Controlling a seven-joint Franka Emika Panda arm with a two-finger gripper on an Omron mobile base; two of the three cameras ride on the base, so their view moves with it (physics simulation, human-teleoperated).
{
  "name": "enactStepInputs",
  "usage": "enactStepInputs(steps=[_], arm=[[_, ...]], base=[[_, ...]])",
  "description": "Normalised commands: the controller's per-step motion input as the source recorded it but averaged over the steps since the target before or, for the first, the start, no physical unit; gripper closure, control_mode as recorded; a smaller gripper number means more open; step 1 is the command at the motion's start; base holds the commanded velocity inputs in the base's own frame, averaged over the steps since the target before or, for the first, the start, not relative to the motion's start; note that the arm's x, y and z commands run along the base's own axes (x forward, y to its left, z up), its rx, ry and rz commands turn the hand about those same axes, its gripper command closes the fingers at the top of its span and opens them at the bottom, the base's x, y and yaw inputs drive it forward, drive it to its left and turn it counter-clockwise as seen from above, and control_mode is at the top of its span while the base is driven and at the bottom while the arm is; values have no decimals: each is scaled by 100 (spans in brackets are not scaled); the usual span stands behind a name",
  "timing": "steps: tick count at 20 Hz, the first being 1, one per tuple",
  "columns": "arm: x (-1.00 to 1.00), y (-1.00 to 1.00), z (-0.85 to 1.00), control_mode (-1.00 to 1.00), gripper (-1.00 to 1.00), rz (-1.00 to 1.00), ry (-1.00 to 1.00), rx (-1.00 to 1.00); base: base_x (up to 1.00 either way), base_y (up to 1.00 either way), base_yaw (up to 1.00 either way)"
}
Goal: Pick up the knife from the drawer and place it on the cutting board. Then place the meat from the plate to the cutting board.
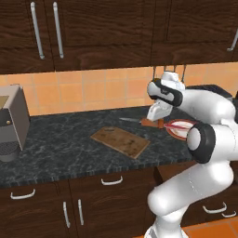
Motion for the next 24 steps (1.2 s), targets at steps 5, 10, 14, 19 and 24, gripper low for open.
enactStepInputs(steps=[5, 10, 14, 19, 24], arm=[[2, 96, -50, -100, 100, -48, -1, -13], [41, 100, -25, -100, 100, -10, 2, -29], [37, 72, -15, -100, 100, -6, 1, -17], [26, 0, -5, -100, 100, 0, 4, 2], [21, -2, -40, -100, 100, 0, 2, 1]], base=[[0, 0, 0], [0, 0, 0], [0, 0, 0], [0, 0, 0], [0, 0, 0]])
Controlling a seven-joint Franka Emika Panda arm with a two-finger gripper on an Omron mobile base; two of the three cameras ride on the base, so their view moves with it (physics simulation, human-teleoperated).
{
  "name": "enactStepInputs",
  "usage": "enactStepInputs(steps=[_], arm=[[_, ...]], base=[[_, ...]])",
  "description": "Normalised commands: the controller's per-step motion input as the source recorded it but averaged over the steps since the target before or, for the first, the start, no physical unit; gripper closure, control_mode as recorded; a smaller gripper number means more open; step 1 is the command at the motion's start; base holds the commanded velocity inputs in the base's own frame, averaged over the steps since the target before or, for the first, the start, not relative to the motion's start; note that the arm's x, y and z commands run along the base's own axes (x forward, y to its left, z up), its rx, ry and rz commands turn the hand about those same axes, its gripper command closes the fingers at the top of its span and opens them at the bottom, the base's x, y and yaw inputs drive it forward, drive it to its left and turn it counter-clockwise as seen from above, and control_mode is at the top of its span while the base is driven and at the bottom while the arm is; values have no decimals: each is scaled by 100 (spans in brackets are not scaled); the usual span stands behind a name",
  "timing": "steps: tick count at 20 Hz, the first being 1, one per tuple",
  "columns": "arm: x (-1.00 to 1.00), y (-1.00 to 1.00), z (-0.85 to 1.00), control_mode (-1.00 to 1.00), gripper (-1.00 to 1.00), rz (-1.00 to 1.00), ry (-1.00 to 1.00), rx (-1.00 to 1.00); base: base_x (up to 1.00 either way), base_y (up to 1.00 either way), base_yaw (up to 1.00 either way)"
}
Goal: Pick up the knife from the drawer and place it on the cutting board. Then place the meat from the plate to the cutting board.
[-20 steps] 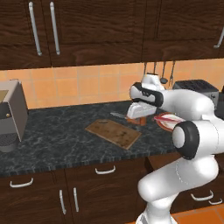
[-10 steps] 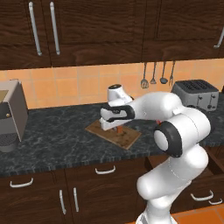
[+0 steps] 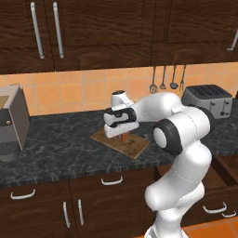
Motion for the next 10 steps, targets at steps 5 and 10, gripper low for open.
enactStepInputs(steps=[5, 10], arm=[[19, 0, -53, -100, 100, 0, 3, 0], [11, 0, -46, -100, 100, 0, 3, 0]], base=[[0, 0, 0], [0, 0, 0]])
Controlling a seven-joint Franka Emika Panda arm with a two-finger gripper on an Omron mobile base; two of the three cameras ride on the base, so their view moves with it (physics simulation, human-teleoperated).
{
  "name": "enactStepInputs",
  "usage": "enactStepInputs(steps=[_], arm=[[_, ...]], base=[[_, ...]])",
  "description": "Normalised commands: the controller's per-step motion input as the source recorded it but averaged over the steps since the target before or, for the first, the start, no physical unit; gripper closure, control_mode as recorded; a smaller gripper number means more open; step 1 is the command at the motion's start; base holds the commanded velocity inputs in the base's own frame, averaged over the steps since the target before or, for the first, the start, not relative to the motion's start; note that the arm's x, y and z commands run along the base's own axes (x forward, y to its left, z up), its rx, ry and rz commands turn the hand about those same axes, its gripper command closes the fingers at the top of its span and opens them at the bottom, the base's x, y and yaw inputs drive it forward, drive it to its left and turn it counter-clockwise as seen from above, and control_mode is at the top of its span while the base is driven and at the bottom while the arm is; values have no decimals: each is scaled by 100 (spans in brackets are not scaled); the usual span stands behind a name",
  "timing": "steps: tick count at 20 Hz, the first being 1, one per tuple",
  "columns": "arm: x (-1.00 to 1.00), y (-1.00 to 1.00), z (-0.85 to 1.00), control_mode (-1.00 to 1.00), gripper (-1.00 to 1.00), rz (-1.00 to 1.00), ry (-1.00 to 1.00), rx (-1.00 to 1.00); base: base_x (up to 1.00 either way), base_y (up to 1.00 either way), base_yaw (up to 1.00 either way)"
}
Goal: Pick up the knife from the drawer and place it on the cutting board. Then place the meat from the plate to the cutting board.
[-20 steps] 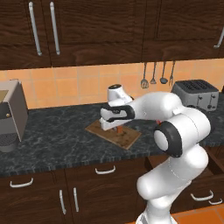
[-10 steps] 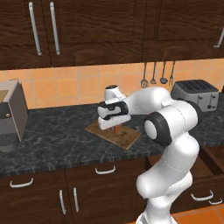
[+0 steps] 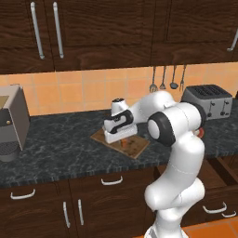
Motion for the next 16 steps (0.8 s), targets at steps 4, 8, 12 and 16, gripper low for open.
enactStepInputs(steps=[4, 8, 12, 16], arm=[[8, 0, -17, -100, -100, 0, 3, 0], [0, -2, 21, -100, -100, 0, 0, 0], [8, -15, 68, -100, -100, 0, 2, 0], [0, -63, 45, -100, -100, 0, 3, 4]], base=[[0, 0, 0], [0, 0, 0], [0, 0, 0], [0, 0, 0]])
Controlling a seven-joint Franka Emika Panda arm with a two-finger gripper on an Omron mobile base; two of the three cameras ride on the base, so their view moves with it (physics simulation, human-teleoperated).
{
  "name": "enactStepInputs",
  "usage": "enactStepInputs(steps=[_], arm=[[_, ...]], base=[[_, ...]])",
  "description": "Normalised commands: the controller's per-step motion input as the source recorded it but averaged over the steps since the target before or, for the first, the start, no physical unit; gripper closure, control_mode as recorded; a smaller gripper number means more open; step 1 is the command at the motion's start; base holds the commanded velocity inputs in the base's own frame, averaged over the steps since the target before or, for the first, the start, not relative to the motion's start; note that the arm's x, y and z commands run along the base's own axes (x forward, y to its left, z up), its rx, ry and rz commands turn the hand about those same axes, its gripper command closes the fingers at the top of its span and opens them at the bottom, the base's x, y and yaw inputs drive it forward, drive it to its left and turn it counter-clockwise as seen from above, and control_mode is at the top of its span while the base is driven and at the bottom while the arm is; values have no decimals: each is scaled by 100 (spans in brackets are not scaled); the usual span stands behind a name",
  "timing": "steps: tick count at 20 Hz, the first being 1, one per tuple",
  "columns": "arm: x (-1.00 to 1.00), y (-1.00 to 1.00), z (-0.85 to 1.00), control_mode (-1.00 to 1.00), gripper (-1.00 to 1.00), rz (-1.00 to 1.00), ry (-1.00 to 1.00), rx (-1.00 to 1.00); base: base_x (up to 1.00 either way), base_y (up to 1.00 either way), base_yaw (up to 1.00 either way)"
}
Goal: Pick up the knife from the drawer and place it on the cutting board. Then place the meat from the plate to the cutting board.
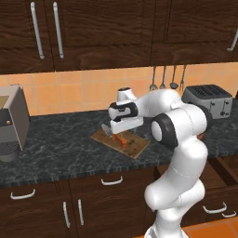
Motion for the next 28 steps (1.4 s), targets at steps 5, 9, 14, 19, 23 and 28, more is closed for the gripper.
enactStepInputs(steps=[5, 9, 14, 19, 23, 28], arm=[[0, -96, 27, -100, -100, 8, 2, 5], [0, -98, 51, -100, -100, 20, 0, 2], [7, -99, 11, -100, -100, 17, 1, 9], [26, -100, -5, -100, -100, 14, 0, 6], [47, -94, 0, -100, -100, 33, 0, 4], [9, -56, -17, -100, -100, 30, 0, 0]], base=[[0, 0, 0], [0, 0, 0], [0, 0, 0], [0, 0, 0], [0, 0, 0], [0, 0, 0]])
